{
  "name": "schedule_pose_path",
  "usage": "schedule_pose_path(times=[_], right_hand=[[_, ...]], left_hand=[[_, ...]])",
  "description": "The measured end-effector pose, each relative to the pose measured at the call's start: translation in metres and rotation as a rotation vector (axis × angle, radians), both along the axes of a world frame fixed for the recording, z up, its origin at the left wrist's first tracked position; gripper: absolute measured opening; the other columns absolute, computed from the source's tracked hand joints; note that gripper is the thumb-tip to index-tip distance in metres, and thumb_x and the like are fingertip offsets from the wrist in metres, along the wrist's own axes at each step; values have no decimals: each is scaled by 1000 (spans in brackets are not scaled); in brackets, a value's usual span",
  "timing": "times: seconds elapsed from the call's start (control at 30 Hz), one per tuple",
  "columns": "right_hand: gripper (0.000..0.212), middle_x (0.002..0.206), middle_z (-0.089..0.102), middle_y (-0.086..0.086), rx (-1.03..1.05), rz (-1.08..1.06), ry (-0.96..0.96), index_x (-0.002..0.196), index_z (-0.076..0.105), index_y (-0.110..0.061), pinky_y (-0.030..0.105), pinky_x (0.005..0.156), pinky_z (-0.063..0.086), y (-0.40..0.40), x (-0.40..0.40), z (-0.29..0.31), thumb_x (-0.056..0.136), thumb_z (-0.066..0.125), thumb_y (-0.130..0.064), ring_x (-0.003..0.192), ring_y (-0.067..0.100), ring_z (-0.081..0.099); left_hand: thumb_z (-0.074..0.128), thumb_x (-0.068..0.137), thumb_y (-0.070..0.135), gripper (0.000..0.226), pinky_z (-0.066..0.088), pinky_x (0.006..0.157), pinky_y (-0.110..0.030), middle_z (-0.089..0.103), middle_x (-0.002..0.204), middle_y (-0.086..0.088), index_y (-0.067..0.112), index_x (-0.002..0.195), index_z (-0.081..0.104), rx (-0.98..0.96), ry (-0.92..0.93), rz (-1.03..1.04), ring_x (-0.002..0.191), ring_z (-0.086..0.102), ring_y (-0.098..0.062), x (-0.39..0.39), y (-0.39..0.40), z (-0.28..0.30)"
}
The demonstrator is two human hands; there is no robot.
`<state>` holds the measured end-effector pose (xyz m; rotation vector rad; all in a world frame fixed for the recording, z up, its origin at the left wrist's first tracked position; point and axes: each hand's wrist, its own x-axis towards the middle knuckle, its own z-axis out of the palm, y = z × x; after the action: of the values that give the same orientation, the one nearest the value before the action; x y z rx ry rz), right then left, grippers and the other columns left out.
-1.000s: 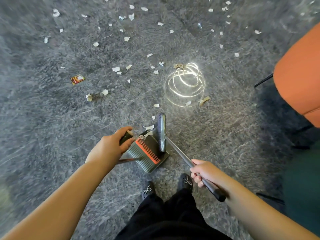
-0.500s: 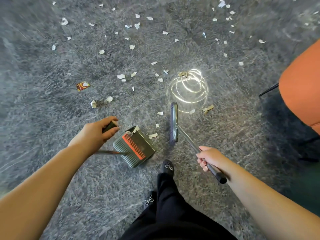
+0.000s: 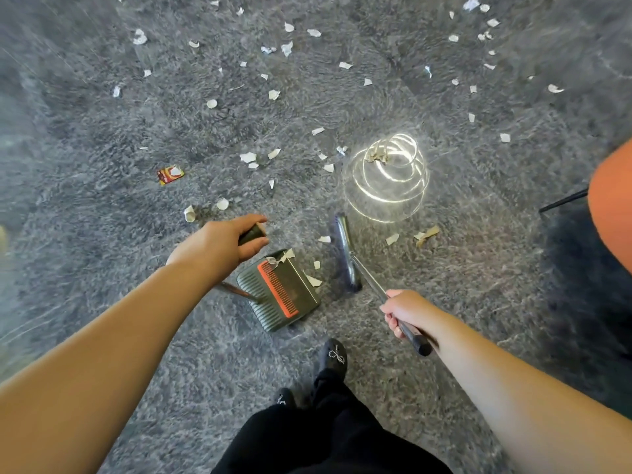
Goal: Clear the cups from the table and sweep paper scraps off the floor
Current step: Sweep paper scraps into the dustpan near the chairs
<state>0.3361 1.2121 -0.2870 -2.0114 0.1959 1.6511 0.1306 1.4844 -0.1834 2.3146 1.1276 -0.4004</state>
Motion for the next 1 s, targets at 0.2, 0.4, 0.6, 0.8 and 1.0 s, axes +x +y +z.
schedule_pose_path(times=[0.2, 0.4, 0.6, 0.8, 1.0], right_hand=[[57, 47, 43, 3, 5, 113, 58, 146, 30, -15, 18, 38, 32, 29, -16, -10, 92, 39, 2, 35, 11, 37], [66, 58, 41, 4, 11, 224, 160, 152, 21, -25, 18, 39, 29, 31, -64, 15, 94, 41, 1, 36, 10, 36], [62, 63, 40, 5, 39, 108, 118, 151, 22, -15, 20, 38, 27, 26, -68, 42, 94, 41, 2, 39, 10, 35], [62, 62, 38, 6, 34, 5, 63, 152, 19, -19, 18, 36, 28, 26, -58, 47, 97, 39, 2, 36, 10, 33], [56, 55, 43, 6, -3, 81, -10, 147, 30, -17, 21, 38, 32, 41, -44, 27, 95, 38, 1, 41, 15, 37]], left_hand=[[48, 90, 63, 47, 56, 72, -42, 62, 100, 1, 58, 136, 37, 4, 5, -7, 81, 62, -23, 8, 21, 1], [47, 92, 61, 49, 57, 72, -43, 66, 108, -4, 54, 140, 35, 4, 27, -31, 82, 61, -24, 8, 30, 7], [47, 94, 58, 48, 57, 74, -44, 68, 107, -6, 52, 141, 35, -33, 8, -41, 86, 64, -26, -12, 28, 8], [50, 92, 60, 44, 54, 62, -34, 67, 97, 1, 60, 134, 38, -67, -15, -38, 74, 62, -17, -32, 37, 12], [49, 91, 61, 47, 53, 64, -33, 68, 99, 0, 58, 137, 38, -32, 24, -64, 76, 62, -19, -30, 54, 15]])
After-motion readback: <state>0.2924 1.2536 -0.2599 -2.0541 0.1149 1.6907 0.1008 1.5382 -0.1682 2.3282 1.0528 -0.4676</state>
